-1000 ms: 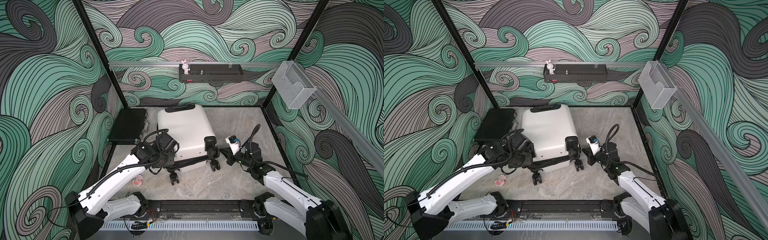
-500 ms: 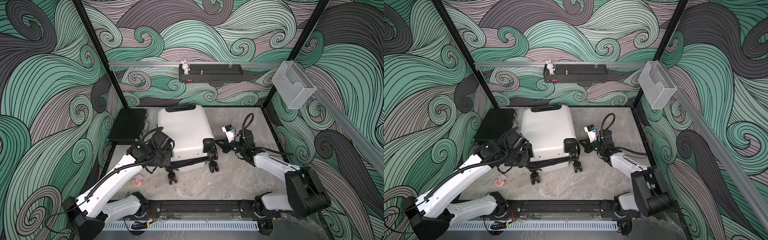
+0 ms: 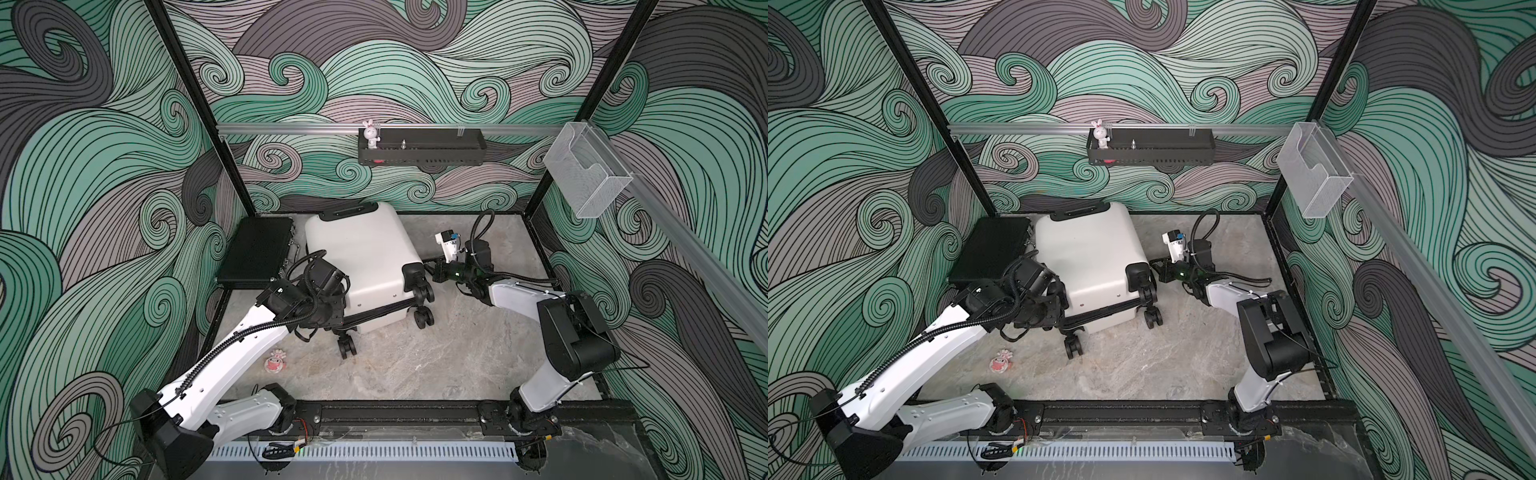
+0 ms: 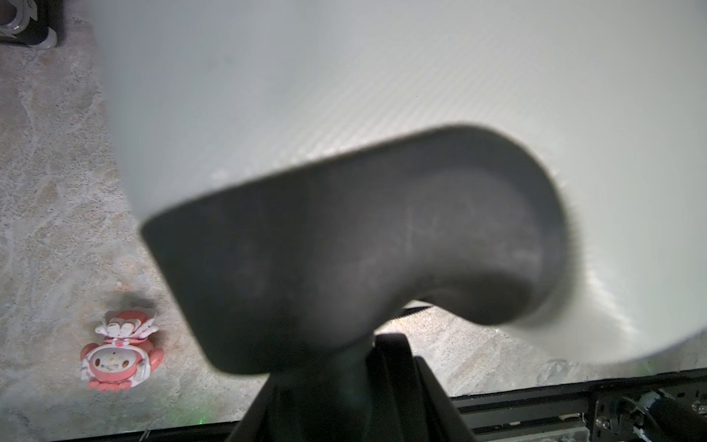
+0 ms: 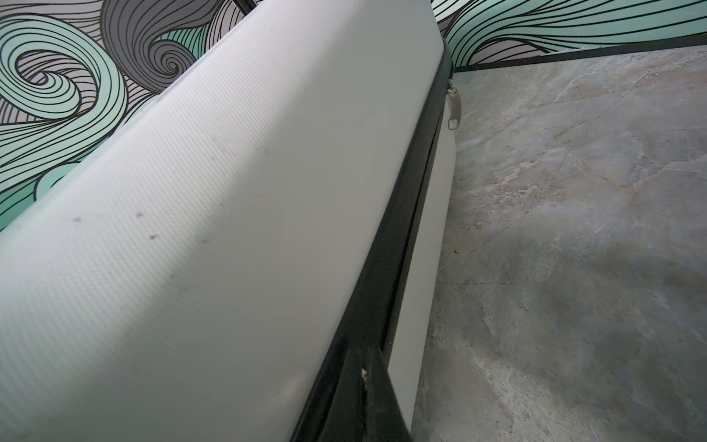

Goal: Open the suitcase zippers
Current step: Unzip the zipper on the suitcase.

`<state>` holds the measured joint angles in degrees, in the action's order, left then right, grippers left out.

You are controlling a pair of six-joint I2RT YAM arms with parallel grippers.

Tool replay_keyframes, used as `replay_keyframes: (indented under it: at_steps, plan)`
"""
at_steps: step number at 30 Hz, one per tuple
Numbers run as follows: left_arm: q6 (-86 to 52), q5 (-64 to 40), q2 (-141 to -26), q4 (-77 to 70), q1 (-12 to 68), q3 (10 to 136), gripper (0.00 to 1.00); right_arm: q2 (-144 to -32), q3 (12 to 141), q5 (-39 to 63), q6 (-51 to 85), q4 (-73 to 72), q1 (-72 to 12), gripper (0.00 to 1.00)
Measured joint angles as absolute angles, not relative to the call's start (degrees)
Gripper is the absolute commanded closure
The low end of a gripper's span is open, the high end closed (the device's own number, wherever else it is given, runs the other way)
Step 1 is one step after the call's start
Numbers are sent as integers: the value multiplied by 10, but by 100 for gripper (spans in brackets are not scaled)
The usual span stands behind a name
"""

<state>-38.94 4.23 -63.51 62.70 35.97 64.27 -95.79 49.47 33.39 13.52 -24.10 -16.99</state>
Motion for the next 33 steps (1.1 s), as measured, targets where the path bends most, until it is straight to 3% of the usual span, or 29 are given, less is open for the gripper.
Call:
replay_keyframes:
  at_steps: [2, 8, 13, 17, 20, 26, 33]
  plan:
    - [-407, 36, -637, 619, 360, 643, 83, -948, 495, 317, 126, -228, -170, 86]
    - [-400, 16, -655, 619, 371, 654, 37, -853, 494, 213, 80, -176, -132, 57]
    - [-374, 19, -646, 608, 384, 694, 18, -754, 506, 168, 44, -88, -124, 43]
    - [-363, 53, -597, 584, 373, 695, 14, -686, 511, 162, 42, 0, -136, 37]
    - [-355, 74, -558, 571, 319, 693, 12, -627, 517, 138, 37, 87, -176, 38]
    - [-323, 89, -522, 532, 180, 639, 8, -563, 587, 81, 72, 254, -329, 38]
    - [-313, 23, -530, 465, 33, 533, 7, -634, 677, -7, 175, 364, -545, 32]
